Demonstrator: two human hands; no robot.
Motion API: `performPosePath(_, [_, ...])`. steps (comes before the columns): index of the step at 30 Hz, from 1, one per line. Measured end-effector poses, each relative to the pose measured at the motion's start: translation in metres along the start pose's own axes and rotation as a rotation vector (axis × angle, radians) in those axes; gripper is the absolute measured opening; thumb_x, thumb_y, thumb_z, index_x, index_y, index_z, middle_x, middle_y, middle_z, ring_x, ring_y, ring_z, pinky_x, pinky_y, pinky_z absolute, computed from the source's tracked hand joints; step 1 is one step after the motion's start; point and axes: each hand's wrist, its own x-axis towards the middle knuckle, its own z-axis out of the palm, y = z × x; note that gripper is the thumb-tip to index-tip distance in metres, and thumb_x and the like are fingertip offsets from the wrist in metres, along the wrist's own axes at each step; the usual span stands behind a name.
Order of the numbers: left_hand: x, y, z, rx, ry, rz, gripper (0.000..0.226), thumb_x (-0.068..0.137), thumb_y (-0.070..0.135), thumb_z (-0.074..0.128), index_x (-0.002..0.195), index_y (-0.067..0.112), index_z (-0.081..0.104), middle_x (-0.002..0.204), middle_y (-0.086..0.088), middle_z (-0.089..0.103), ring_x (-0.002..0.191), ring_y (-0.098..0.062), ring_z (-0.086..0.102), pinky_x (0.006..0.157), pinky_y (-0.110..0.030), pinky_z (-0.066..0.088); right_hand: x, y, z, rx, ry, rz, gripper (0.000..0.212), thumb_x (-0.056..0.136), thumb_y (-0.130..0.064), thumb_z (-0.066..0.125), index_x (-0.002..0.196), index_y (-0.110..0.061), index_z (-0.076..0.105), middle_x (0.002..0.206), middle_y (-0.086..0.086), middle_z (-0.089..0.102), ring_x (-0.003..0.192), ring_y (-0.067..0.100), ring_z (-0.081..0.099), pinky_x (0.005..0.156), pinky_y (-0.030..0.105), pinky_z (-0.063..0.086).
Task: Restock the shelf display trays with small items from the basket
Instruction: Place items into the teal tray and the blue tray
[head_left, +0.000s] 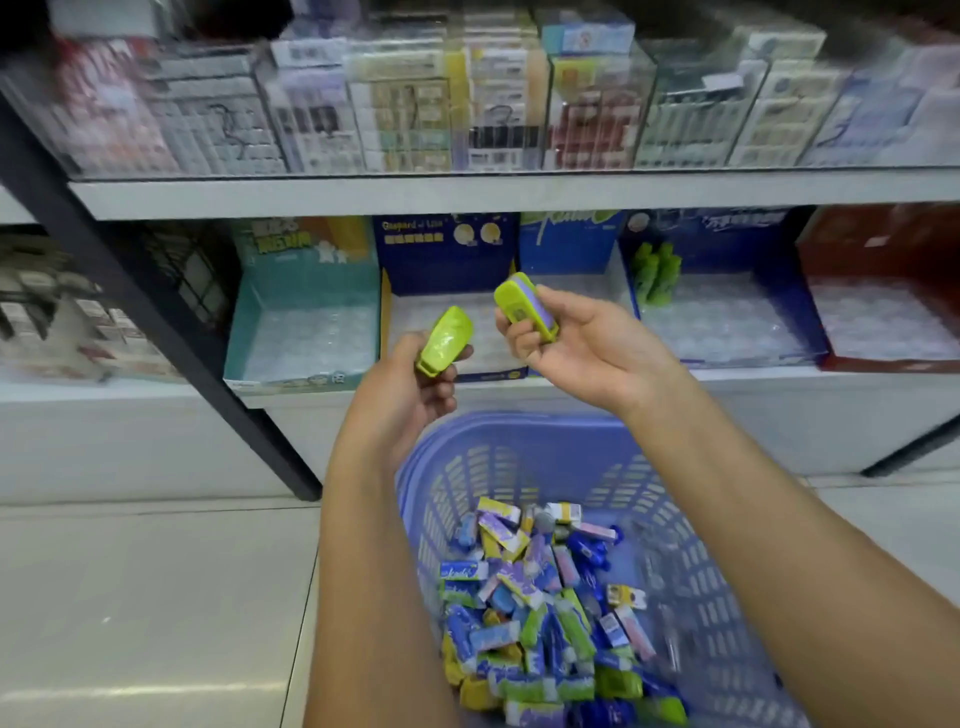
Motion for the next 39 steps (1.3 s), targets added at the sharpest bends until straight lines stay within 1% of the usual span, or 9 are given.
performPosePath(6, [-0.014,0.025,-0.053,-0.163,0.328,0.26,0.035,0.098,0.036,0.046,0.089,0.008,0.065,0.073,-0.003,0.063,0.052,-0.005,0.055,0.053,-0.018,0.052,0.05,0.018,0.055,0.087,-0.046,0.054,0.02,0.092,0.005,0.042,0.106,0.012,0.054,0.104,0.018,0.058,0.091,0.023,0.057,0.082,0.03,0.05])
performPosePath(9, [-0.017,0.022,-0.075,-0.202,0.406,0.306,0.029,0.097,0.029,0.05,0.086,0.006,0.065,0.073,-0.006,0.068,0.06,-0.01,0.062,0.059,-0.02,0.055,0.078,0.026,0.071,-0.019,0.026,0.073,0.016,0.093,0.005,0.043,0.103,0.006,0.055,0.099,0.014,0.059,0.094,0.021,0.057,0.079,0.031,0.048])
performPosePath(14, [-0.011,0.019,-0.1,-0.202,0.587,0.318,0.027,0.091,0.017,0.043,0.089,0.012,0.069,0.075,-0.002,0.07,0.052,-0.007,0.054,0.049,-0.016,0.047,0.119,0.045,0.097,-0.725,0.114,-0.27,0.018,0.08,0.009,0.061,0.075,-0.008,0.061,0.07,-0.001,0.066,0.065,0.007,0.061,0.059,0.015,0.047])
performPosePath(16, [-0.008,0.016,-0.109,-0.011,0.718,0.372,0.026,0.093,0.02,0.044,0.09,0.018,0.069,0.08,0.005,0.073,0.058,-0.006,0.054,0.055,-0.019,0.046,0.138,0.053,0.107,-1.002,0.09,-0.439,0.015,0.078,0.007,0.067,0.079,-0.007,0.064,0.077,0.001,0.069,0.067,0.004,0.064,0.067,0.012,0.053])
performPosePath(18, [-0.006,0.012,-0.116,0.189,0.783,0.425,0.025,0.095,0.028,0.045,0.091,0.023,0.07,0.078,0.011,0.069,0.066,-0.005,0.054,0.067,-0.03,0.047,0.161,0.063,0.118,-1.306,0.1,-0.53,0.013,0.08,-0.002,0.068,0.093,-0.005,0.067,0.096,0.008,0.071,0.085,0.015,0.067,0.083,0.025,0.054])
performPosePath(22, [-0.001,0.007,-0.117,0.34,0.759,0.401,0.031,0.097,0.034,0.047,0.091,0.009,0.064,0.072,0.004,0.057,0.07,-0.014,0.053,0.077,-0.045,0.05,0.199,0.085,0.127,-1.529,0.06,-0.684,0.028,0.086,-0.006,0.061,0.114,-0.002,0.061,0.096,0.013,0.065,0.1,0.028,0.062,0.075,0.022,0.04])
performPosePath(25, [0.001,0.004,-0.119,0.331,0.749,0.393,0.034,0.096,0.035,0.048,0.092,0.003,0.062,0.072,0.003,0.056,0.072,-0.018,0.054,0.078,-0.048,0.051,0.217,0.097,0.123,-1.623,0.008,-0.734,0.028,0.087,-0.006,0.06,0.115,0.0,0.06,0.097,0.022,0.065,0.095,0.034,0.06,0.079,0.032,0.046])
performPosePath(33, [0.003,0.007,-0.122,0.265,0.713,0.373,0.025,0.096,0.032,0.047,0.083,0.023,0.067,0.08,0.022,0.069,0.058,0.003,0.053,0.072,-0.034,0.052,0.229,0.111,0.116,-1.872,-0.066,-0.83,0.024,0.092,-0.01,0.051,0.114,-0.005,0.056,0.098,0.017,0.065,0.09,0.032,0.061,0.076,0.032,0.045])
performPosePath(39, [0.004,0.009,-0.126,0.2,0.662,0.358,0.024,0.097,0.029,0.048,0.081,0.029,0.066,0.089,0.013,0.071,0.081,-0.012,0.062,0.071,-0.025,0.051,0.233,0.102,0.133,-2.252,-0.04,-0.789,0.029,0.091,-0.014,0.051,0.117,-0.009,0.06,0.112,0.018,0.063,0.102,0.034,0.06,0.07,0.028,0.039])
